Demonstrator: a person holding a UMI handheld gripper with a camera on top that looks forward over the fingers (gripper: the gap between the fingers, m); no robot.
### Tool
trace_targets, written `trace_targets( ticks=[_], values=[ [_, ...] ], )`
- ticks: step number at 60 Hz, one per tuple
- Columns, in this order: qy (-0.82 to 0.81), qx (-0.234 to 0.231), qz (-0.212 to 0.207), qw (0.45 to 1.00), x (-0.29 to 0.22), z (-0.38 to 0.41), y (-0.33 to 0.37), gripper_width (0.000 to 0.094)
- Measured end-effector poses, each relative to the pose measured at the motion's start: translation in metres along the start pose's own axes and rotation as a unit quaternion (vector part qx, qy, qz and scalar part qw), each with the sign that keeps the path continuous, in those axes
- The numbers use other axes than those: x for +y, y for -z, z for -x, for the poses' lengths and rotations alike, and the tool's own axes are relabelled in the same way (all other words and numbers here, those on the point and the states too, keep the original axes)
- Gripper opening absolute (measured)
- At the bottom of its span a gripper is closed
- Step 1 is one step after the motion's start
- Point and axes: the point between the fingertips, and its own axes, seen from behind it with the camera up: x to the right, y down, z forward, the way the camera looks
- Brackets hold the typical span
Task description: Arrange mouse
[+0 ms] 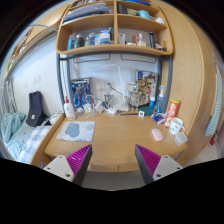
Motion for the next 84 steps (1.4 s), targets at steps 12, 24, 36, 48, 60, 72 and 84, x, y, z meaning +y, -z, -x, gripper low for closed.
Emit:
trace_targets(
  ticks=[12, 24, 36, 48, 60, 72, 84],
  values=[
    [-0.009, 0.031, 0.040, 0.999, 0.055, -0.066, -0.043, 0.0864],
    [-0.014, 0.081, 0.087, 0.993, 0.100, -0.172, -0.101, 0.0861],
    [-0.011, 0.097, 0.110, 0.989, 0.109, -0.251, -0.172, 0.0849],
    [-0.007, 0.077, 0.112, 0.991, 0.089, -0.283, -0.245, 0.0846],
    [-0.020, 0.049, 0.111, 0.992, 0.072, -0.290, -0.301, 0.0810],
    [-0.018, 0.042, 0.110, 0.993, 0.062, -0.289, -0.323, 0.0458],
    [-0.007, 0.045, 0.126, 0.991, 0.064, -0.287, -0.325, 0.0324]
  ],
)
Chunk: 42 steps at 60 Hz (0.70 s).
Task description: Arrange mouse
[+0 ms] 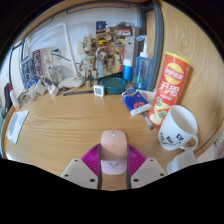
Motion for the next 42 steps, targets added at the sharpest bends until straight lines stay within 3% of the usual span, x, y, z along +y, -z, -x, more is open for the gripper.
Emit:
trace_targets(
  ticks=[4, 19, 27, 35, 42],
  values=[
    [-0.009, 0.000, 0.011, 1.000, 0.000, 0.000, -0.001, 0.0270],
    [-0.039, 0.038, 0.033, 0.998, -0.013, 0.009, 0.004, 0.0261],
    [-0.045, 0.062, -0.033, 0.996, -0.094, 0.046, 0.054, 0.0264],
    [-0.055, 0.042, -0.110, 0.991, -0.187, 0.128, 0.113, 0.0263],
    [-0.046, 0.016, -0.151, 0.987, -0.240, 0.218, 0.150, 0.0265]
  ],
)
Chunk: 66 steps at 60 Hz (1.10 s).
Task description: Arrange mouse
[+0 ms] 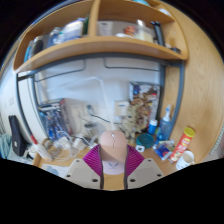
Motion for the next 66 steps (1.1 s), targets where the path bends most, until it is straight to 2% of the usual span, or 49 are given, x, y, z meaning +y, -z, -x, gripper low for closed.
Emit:
trace_targets(
  ticks=[5, 9, 14, 23, 33, 38, 43, 46, 52, 56, 59, 66],
  values=[
    [0.007, -0.027, -0.008, 1.000, -0.007, 0.071, 0.005, 0.0265],
    [0.013, -0.052, 0.006, 0.999, 0.010, 0.126, -0.002, 0.0263],
    [0.017, -0.085, 0.035, 0.996, 0.051, 0.191, -0.015, 0.0264],
    [0.050, -0.102, 0.112, 0.987, 0.147, 0.272, -0.053, 0.0263],
    [0.075, -0.108, 0.172, 0.976, 0.235, 0.314, -0.075, 0.0274],
    [0.082, -0.099, 0.188, 0.974, 0.258, 0.317, -0.079, 0.0274],
    [0.080, -0.091, 0.199, 0.973, 0.273, 0.316, -0.082, 0.0315],
    [0.077, -0.089, 0.191, 0.975, 0.271, 0.316, -0.082, 0.0331],
    [0.079, -0.088, 0.195, 0.974, 0.273, 0.315, -0.083, 0.0405],
    [0.077, -0.087, 0.215, 0.970, 0.278, 0.315, -0.081, 0.0451],
    [0.076, -0.077, 0.221, 0.969, 0.274, 0.309, -0.077, 0.0631],
    [0.093, -0.051, 0.195, 0.975, 0.241, 0.293, -0.058, 0.0863]
  ],
)
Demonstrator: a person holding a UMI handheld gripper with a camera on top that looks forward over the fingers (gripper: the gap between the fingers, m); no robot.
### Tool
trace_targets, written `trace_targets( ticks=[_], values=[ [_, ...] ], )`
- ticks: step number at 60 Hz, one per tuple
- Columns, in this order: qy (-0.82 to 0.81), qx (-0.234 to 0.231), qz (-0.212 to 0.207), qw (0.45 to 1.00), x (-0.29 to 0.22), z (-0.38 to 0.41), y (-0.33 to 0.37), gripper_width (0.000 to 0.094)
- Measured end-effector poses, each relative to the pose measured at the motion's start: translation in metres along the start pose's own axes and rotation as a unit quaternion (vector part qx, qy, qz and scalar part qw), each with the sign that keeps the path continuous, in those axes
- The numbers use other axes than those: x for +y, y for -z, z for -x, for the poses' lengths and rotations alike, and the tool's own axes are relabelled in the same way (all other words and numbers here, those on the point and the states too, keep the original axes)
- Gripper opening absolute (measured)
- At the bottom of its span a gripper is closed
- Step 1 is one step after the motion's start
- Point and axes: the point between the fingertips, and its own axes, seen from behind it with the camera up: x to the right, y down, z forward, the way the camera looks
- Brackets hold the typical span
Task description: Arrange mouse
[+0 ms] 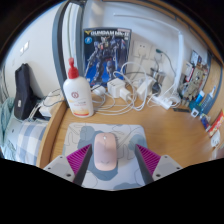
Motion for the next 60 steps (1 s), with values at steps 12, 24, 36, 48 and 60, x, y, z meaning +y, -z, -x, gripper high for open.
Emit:
trace_targets(
  ticks=[12, 24, 36, 48, 60],
  values=[
    [0.002, -0.027, -0.041, 0.999, -0.032, 0.000, 0.097, 0.0864],
    [-0.002, -0.039, -0.062, 0.997, -0.044, -0.006, 0.169, 0.0870],
    [-0.001, -0.040, -0.094, 0.995, -0.055, -0.017, 0.206, 0.0869],
    [0.007, -0.019, -0.108, 0.994, -0.058, -0.039, 0.216, 0.0871],
    [0.000, -0.029, -0.107, 0.994, -0.056, -0.037, 0.218, 0.0869]
  ],
)
